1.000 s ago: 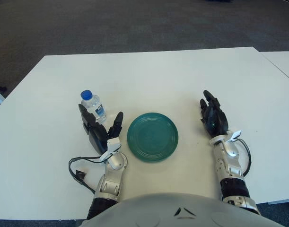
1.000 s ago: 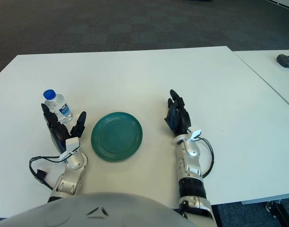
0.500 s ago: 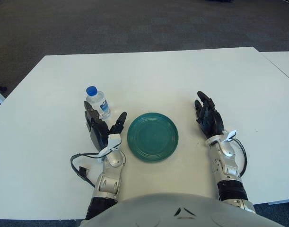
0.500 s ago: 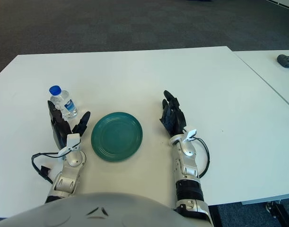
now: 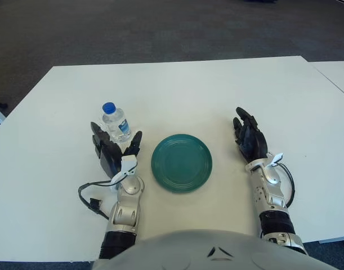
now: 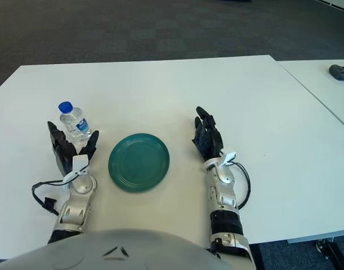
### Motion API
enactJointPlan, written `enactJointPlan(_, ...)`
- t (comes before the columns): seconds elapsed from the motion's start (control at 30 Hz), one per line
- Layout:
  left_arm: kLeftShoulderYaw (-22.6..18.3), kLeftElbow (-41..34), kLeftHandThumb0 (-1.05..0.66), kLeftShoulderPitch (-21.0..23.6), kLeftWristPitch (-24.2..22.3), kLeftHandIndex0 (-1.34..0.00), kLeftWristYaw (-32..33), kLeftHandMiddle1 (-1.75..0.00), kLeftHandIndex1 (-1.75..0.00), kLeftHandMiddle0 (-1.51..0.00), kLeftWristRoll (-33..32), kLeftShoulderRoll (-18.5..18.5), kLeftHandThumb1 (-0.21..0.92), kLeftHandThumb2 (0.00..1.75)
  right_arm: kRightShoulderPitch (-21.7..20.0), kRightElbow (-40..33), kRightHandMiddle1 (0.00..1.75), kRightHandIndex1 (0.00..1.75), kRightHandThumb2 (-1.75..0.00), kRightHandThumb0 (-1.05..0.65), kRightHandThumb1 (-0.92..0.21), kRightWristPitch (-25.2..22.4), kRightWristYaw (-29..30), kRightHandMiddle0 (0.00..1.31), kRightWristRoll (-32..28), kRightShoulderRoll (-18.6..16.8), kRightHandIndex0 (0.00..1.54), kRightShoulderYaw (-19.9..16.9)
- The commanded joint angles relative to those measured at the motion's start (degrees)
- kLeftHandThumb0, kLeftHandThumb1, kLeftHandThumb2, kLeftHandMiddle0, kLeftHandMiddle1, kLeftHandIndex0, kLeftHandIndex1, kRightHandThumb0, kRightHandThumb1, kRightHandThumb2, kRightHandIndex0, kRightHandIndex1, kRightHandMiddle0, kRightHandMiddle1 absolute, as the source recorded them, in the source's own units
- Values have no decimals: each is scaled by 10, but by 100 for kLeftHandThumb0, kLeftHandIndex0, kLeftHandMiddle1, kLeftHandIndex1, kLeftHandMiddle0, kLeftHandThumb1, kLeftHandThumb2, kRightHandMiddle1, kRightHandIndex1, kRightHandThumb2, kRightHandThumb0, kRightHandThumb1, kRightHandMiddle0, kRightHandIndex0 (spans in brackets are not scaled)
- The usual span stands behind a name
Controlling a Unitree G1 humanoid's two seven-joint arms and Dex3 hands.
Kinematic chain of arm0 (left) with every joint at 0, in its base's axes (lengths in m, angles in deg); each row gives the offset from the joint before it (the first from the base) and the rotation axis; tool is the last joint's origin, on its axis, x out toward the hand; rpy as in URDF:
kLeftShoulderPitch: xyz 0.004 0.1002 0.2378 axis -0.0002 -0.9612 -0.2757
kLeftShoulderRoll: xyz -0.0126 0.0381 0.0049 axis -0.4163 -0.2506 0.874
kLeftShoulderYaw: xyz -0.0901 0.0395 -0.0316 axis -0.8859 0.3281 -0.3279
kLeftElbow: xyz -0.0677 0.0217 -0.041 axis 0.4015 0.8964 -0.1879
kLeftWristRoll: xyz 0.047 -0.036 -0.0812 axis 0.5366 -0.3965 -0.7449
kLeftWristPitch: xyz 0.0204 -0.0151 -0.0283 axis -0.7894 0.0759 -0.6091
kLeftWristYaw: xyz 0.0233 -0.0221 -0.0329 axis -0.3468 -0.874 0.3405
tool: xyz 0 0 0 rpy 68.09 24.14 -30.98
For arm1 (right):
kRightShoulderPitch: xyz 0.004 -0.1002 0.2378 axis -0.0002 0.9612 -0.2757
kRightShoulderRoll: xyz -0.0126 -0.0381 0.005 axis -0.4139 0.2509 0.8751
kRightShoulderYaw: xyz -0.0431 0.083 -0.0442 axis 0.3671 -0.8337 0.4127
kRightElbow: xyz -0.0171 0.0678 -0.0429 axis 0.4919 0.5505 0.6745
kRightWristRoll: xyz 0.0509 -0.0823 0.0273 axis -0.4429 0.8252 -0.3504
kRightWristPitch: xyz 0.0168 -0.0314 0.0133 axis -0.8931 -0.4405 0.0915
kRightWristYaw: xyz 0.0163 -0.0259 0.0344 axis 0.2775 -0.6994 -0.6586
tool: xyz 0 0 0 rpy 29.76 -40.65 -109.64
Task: Put the bottle into the plate.
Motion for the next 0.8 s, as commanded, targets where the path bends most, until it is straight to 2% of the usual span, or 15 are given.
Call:
enactJointPlan(0.0, -5, 6, -105, 28, -7, 0, 10, 0, 0, 0, -7, 40, 92, 16, 30, 22, 52, 4, -68, -71, -92, -26, 10, 0, -3, -5, 42, -5)
enactJointPlan(0.03, -6, 8, -105, 32, -8, 0, 11, 0, 0, 0, -9, 41, 92, 16, 30, 31, 52, 3, -68, -71, -92, -22, 4, 0, -4, 1, 41, -7)
enactJointPlan(0.1, -8, 11, -105, 37, -9, 0, 12, 0, 0, 0, -12, 41, 92, 16, 33, -26, 51, 3, -68, -71, -92, -48, 15, 0, -7, 1, 40, -3)
enactJointPlan(0.17, -9, 13, -105, 40, -9, 0, 13, 0, 0, 0, -14, 40, 92, 16, 28, -16, 50, 2, -68, -71, -92, -39, 15, 0, -9, -4, 39, -5)
enactJointPlan(0.23, -14, 17, -105, 49, -12, 0, 13, 0, 0, 0, -20, 38, 92, 17, 16, 62, 52, 2, -68, -71, -92, -5, -14, 0, -23, 4, 39, -24)
enactJointPlan(0.3, -21, 21, -105, 58, -16, 0, 12, 0, 0, 0, -26, 37, 92, 18, 14, 94, 54, 1, -68, -72, -92, 10, -38, 0, -33, 10, 39, -32)
enactJointPlan(0.4, -28, 30, -105, 69, -18, 0, 13, 0, 0, 0, -32, 33, 92, 19, 7, 105, 56, 1, -69, -74, -92, 10, -52, 0, -33, 17, 39, -28)
enactJointPlan(0.5, -37, 44, -105, 82, -19, 0, 18, 0, 0, 0, -36, 29, 92, 20, -4, 108, 57, 1, -69, -74, -92, 13, -48, 0, -30, 5, 38, -22)
enactJointPlan(0.53, -40, 50, -105, 88, -19, 0, 20, 0, 0, 0, -37, 28, 92, 20, -9, 61, 57, 1, -69, -74, -92, -6, -29, 0, -37, -1, 38, -22)
enactJointPlan(0.6, -48, 62, -105, 99, -18, 0, 23, 0, 0, 0, -40, 26, 92, 20, -20, 148, 59, 0, -67, -73, -92, 46, -42, 0, -47, -8, 38, -45)
enactJointPlan(0.67, -53, 71, -105, 108, -16, -1, 24, 0, -1, -1, -43, 24, 92, 20, -21, 108, 59, 0, -65, -72, -92, 21, -19, 0, -47, -13, 38, -44)
enactJointPlan(0.77, -56, 78, -105, 115, -13, -2, 24, -1, -1, -2, -46, 21, 92, 20, -17, 189, 58, 0, -65, -72, -92, 62, -42, 0, -47, -12, 38, -57)
